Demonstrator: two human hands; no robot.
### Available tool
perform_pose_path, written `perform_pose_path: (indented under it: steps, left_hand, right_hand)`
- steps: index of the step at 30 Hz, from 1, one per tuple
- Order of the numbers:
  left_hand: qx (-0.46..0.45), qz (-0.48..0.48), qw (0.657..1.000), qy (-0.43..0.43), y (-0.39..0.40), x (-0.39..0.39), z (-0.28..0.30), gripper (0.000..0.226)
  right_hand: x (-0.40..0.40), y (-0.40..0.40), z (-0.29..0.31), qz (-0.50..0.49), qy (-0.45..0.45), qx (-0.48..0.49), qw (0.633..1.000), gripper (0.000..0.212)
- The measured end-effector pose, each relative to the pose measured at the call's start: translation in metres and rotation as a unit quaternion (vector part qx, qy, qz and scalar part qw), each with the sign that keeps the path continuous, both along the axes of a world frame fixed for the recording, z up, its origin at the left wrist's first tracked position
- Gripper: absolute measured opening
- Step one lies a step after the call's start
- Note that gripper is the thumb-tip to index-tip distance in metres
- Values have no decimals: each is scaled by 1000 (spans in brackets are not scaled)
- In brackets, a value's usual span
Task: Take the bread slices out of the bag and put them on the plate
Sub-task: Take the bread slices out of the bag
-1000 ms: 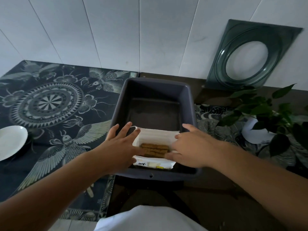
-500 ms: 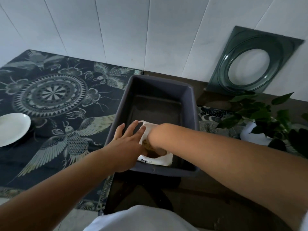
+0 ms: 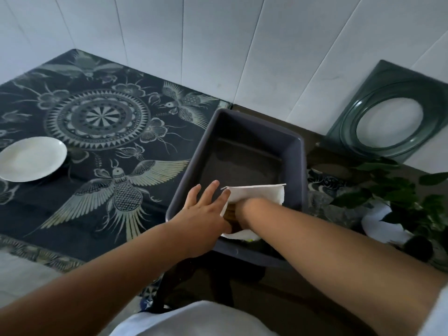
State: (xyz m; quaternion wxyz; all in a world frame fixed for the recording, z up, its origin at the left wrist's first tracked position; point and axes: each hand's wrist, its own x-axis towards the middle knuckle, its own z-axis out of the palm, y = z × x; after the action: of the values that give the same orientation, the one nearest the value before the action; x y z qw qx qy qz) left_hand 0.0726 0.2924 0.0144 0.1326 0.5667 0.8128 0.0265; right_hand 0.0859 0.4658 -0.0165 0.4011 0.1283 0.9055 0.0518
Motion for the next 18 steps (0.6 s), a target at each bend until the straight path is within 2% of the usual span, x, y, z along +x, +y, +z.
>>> perform_pose_path:
  steps: [2, 5, 8, 11, 13, 16, 18]
  left_hand:
    - [1, -6, 1000, -6, 3, 6, -1, 48]
    - [5, 2, 1000, -6, 4, 10, -4, 49]
    - [11, 4, 1000, -24, 2, 8, -2, 38]
    - [7, 6, 999, -53, 3, 8, 2, 61]
    - [7, 18, 998, -52, 2, 8, 3, 58]
    - [17, 25, 999, -29, 1, 6, -3, 34]
    - [27, 31, 999, -15, 0, 4, -9, 39]
  right_hand:
    - [1, -1, -9, 8, -22, -2, 1000, 48]
    - [2, -8, -25, 8, -59, 5, 998, 91]
    - [8, -4, -34, -32, -17, -14, 999, 105]
    - [9, -1, -37, -22, 12, -33, 999, 93]
    - [9, 1, -39, 4, 48, -34, 998, 77]
    - [8, 3, -41, -9, 90, -73, 993, 56]
    - [6, 3, -44, -32, 94, -100, 990, 48]
